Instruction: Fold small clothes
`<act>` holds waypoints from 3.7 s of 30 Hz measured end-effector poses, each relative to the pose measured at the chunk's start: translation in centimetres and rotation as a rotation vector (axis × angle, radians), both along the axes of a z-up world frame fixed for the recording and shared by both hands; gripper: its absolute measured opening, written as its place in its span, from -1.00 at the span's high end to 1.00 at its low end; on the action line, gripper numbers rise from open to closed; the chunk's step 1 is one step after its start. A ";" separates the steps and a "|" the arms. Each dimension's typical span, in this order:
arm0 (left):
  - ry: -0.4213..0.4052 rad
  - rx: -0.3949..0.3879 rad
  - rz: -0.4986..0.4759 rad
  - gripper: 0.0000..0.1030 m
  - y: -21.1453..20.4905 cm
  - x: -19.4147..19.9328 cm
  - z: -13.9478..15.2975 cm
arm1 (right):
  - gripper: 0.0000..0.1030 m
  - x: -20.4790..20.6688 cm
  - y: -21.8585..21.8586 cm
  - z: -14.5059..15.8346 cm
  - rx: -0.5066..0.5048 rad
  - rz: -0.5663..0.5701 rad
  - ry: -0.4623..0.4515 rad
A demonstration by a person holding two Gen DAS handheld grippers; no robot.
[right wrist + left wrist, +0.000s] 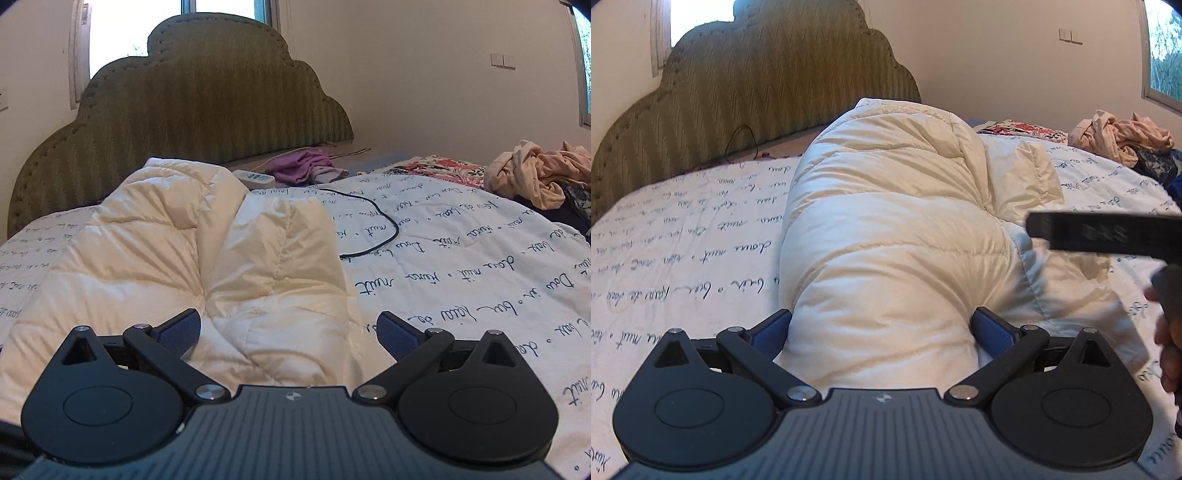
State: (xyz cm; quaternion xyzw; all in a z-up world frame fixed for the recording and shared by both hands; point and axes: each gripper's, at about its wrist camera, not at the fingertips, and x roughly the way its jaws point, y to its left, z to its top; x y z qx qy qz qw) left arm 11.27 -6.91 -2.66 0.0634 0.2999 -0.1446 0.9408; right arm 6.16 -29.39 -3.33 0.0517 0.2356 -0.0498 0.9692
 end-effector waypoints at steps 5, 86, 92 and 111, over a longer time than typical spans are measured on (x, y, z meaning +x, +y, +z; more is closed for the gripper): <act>-0.062 -0.056 0.019 -1.00 2.5 -2.7 1.7 | -0.88 -5.6 -2.6 0.5 0.155 -0.004 -0.028; 0.027 -0.013 0.008 -1.00 0.9 -5.8 -0.5 | -0.07 -10.0 -2.2 -2.7 0.258 0.103 0.081; 0.043 -0.015 0.030 -1.00 0.9 -6.5 -1.0 | -0.33 -11.2 0.0 -2.2 0.179 0.147 0.097; 0.082 -0.012 0.077 -1.00 1.9 -8.2 -2.4 | -0.95 -13.3 2.5 -2.7 0.117 0.169 0.145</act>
